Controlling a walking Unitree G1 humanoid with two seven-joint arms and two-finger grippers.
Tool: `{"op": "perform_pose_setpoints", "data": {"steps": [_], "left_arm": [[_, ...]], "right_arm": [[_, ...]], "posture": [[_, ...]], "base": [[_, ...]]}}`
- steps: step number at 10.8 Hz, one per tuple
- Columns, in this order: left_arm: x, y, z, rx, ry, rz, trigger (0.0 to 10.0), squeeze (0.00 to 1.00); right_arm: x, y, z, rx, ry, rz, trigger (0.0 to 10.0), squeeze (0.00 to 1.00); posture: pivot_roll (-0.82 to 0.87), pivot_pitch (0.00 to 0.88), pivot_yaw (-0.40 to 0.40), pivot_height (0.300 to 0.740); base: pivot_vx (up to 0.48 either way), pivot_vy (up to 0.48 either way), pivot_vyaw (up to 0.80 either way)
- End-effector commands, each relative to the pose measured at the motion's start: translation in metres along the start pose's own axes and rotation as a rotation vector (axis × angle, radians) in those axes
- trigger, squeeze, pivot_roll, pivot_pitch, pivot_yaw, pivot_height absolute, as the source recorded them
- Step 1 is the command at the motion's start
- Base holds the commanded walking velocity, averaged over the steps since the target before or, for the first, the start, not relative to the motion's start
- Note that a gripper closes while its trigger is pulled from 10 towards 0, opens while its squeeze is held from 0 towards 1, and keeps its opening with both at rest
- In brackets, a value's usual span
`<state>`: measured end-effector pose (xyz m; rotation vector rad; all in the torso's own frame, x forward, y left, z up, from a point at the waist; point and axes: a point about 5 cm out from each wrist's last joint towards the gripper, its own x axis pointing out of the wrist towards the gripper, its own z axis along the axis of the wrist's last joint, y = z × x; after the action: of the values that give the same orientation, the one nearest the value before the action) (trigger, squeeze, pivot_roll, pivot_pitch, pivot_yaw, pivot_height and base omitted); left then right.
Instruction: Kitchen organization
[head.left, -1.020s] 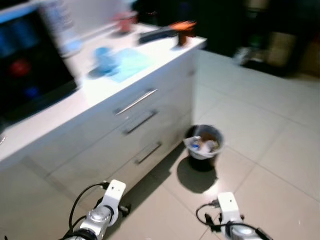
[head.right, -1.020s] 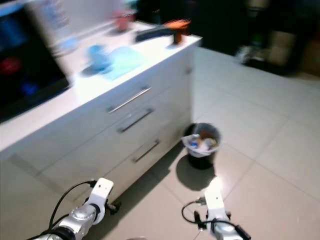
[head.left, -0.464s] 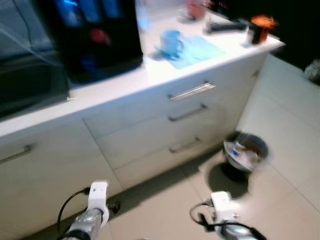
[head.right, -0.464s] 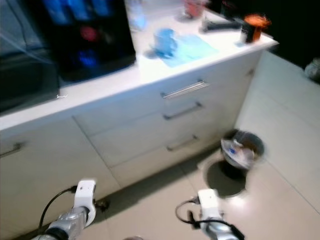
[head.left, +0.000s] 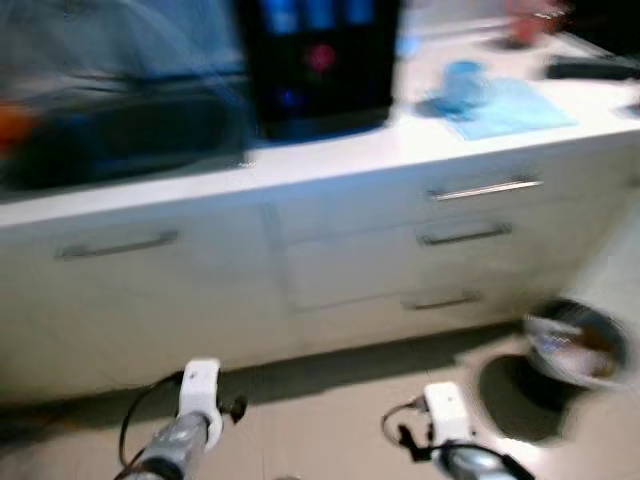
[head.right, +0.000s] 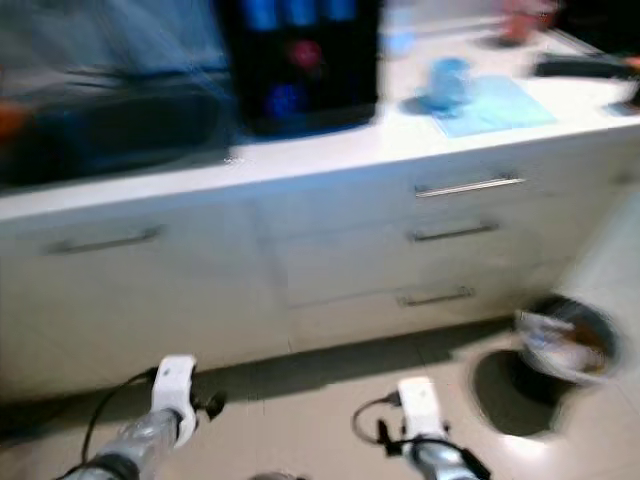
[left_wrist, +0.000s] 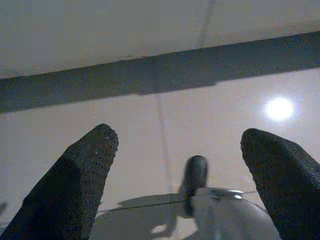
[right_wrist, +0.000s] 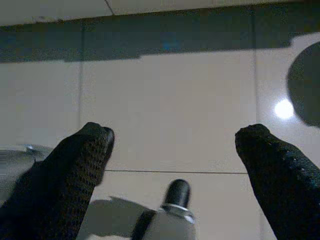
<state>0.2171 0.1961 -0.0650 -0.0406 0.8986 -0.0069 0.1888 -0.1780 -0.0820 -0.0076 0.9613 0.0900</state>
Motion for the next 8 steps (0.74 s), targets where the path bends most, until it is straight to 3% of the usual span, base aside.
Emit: {"op": "perform_pose_setpoints", "data": {"steps": [1,2,3,5,7,8], "left_arm": [[0.0001,0.0013,0.003,0.008,-0.011,0.007,10.0,0.0],[0.0004,0.0001,0.0035,0.028,-0.004,-0.008,10.0,0.0],[0.0007,-0.0025,-0.0003,0.022,0.028,-0.01,10.0,0.0],[0.0009,-0.0066,-0.0035,0.027,0.039,-0.023,10.0,0.0],[0.0004,-0.0044,-0.0048,0.036,0.045,-0.021,10.0,0.0],[0.0003,-0.0038,-0.0048,0.041,0.045,-0.022,10.0,0.0]], "right_arm": [[-0.0007,-0.0003,-0.0044,0.055,0.011,0.005,10.0,0.0],[-0.0009,-0.0004,-0.0062,0.041,0.025,0.008,10.0,0.0],[-0.0013,-0.0029,-0.0063,-0.039,0.026,-0.019,10.0,0.0],[-0.0011,-0.0052,-0.0023,0.041,-0.005,-0.043,10.0,0.0],[-0.0009,-0.0071,0.0031,-0.002,-0.036,-0.073,10.0,0.0],[-0.001,-0.0092,0.0033,-0.075,-0.027,-0.117,10.0,0.0]], "posture": [[0.07,0.0,0.108,0.74],[0.07,0.0,0.108,0.74],[0.06,0.0,0.106,0.74],[0.06,0.0,0.101,0.74],[0.07,0.0,0.098,0.74],[0.07,0.0,0.097,0.74]], "base": [[0.0,0.0,0.0],[0.0,0.0,0.0],[0.0,0.0,0.0],[0.0,0.0,0.0],[0.0,0.351,0.0],[0.0,0.48,0.0]]}}
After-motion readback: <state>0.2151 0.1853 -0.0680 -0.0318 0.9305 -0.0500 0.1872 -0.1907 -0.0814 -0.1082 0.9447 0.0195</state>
